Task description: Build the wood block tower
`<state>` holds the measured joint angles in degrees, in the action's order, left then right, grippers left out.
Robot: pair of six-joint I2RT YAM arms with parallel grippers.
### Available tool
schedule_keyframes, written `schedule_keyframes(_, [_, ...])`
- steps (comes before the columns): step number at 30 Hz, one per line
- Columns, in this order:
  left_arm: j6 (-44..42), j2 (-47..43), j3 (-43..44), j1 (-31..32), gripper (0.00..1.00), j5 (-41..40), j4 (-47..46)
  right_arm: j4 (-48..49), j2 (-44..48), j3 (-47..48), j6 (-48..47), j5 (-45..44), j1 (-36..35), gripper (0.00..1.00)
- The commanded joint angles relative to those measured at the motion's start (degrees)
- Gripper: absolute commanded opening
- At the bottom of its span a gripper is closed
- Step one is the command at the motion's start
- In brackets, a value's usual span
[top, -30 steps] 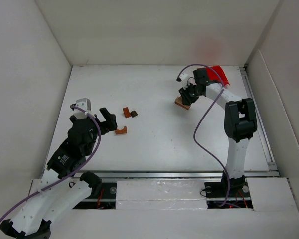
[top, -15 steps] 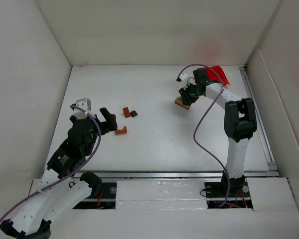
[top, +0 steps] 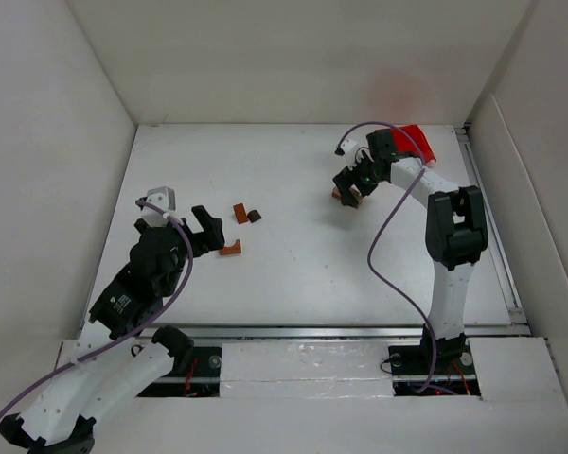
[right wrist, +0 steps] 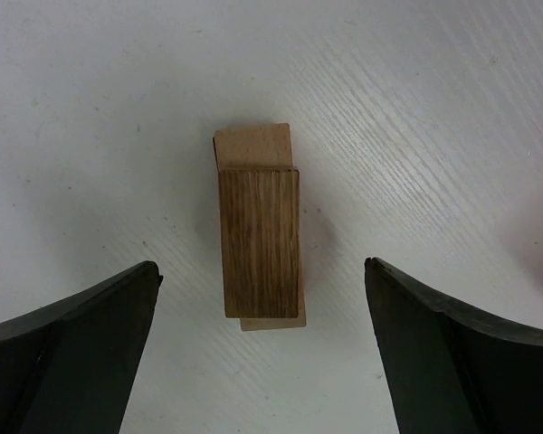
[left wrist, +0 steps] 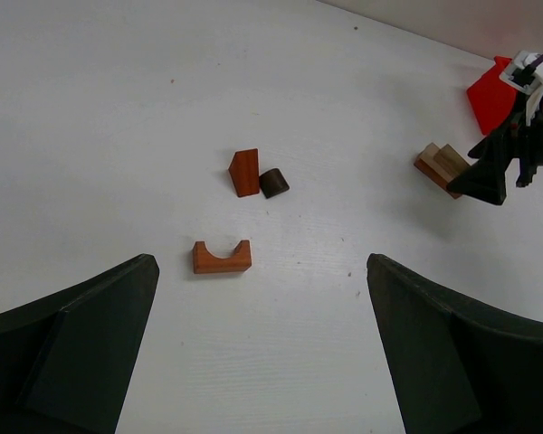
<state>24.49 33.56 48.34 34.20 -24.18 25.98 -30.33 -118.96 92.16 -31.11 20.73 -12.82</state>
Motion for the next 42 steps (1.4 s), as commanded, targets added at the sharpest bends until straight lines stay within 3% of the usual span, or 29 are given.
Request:
schedule_keyframes(1, [-0.23, -0.34, -0.08, 0.26, 0.99, -1.04, -1.63, 1.31, 5.47, 1.36, 1.31, 1.51, -1.24, 1.0])
schedule_keyframes(7, [0.29, 1.5, 0.09, 0.26, 0.99, -2.09, -1.46, 7.47, 19.11, -3.39, 8.0, -7.72, -8.63, 1.0])
schedule_keyframes(9, [0.38, 2.64, 0.35, 0.26, 0.99, -2.36, -1.19, 12.54, 27.61, -6.8, 13.6, -19.81, -14.49, 1.0])
schedule_keyframes(10, [0.47, 3.95, 0.7, 0.26, 0.99, -2.62, -1.1, 21.45, 30.6, -13.08, 14.93, -22.9, -16.25, 1.0])
schedule_keyframes(12, [1.08, 5.54, 1.67, 0.26, 0.99, -3.32, -0.49, 33.42, 37.79, -21.36, 20.02, -22.31, -19.33, 1.0])
schedule_keyframes(13, [1.26, 6.68, 1.67, 0.26, 0.99, -3.5, -0.14, 44.19, 38.88, -29.15, 22.04, -21.18, -19.35, 1.0])
schedule_keyframes(15, [1.7, 7.22, 1.94, 0.26, 0.99, -4.46, 0.3, 48.6, 38.29, -31.6, 23.2, -9.69, -19.35, 1.0])
schedule_keyframes(16, [1.96, 7.48, 2.02, 0.26, 0.99, -4.9, 0.56, 44.87, 36.88, -28.3, 23.55, -7.05, -19.35, 1.0])
schedule_keyframes(19, [2.93, 7.66, 1.94, 0.26, 0.99, -6.4, 0.91, 34.32, 30.04, -20.46, 29.69, -14.03, -22.23, 1.0])
schedule_keyframes(22, [3.9, 8.53, 2.38, -1.06, 0.99, -6.67, 1.36, 37.6, 26.95, -17.02, 34.09, -20.37, -26.62, 1.0])
schedule_keyframes(26, [5.13, 8.63, 2.82, -2.29, 0.99, -8.51, 2.59, 39.64, 19.38, -15.96, 34.45, -16.67, -27.87, 1.0])
schedule_keyframes(28, [5.92, 7.93, 2.47, -2.29, 0.99, -10.7, 3.29, 30.91, 15.97, -9.47, 36.29, -24.11, -29.27, 1.0])
schedule_keyframes(29, [6.09, 7.58, 2.38, -2.29, 0.99, -11.14, 3.38, 30.51, 13.95, -8.5, 36.99, -29.29, -31.46, 1.0])
schedule_keyframes(34, [5.31, 8.71, 2.2, -2.29, 0.99, -10.8, 2.76, 32.09, 9.46, -7.71, 36.91, -38.74, -37.62, 1.0])
schedule_keyframes(39, [5.04, 11.26, 2.82, -2.29, 0.99, -10.27, 3.29, 30.5, 1.9, -2.17, 37.18, -34.8, -38.16, 1.0])
schedule_keyframes(42, [4.69, 10.83, 2.55, -2.29, 0.99, -9.74, 2.85, 28.56, -1.01, -0.49, 36.74, -36.9, -39.47, 0.99])
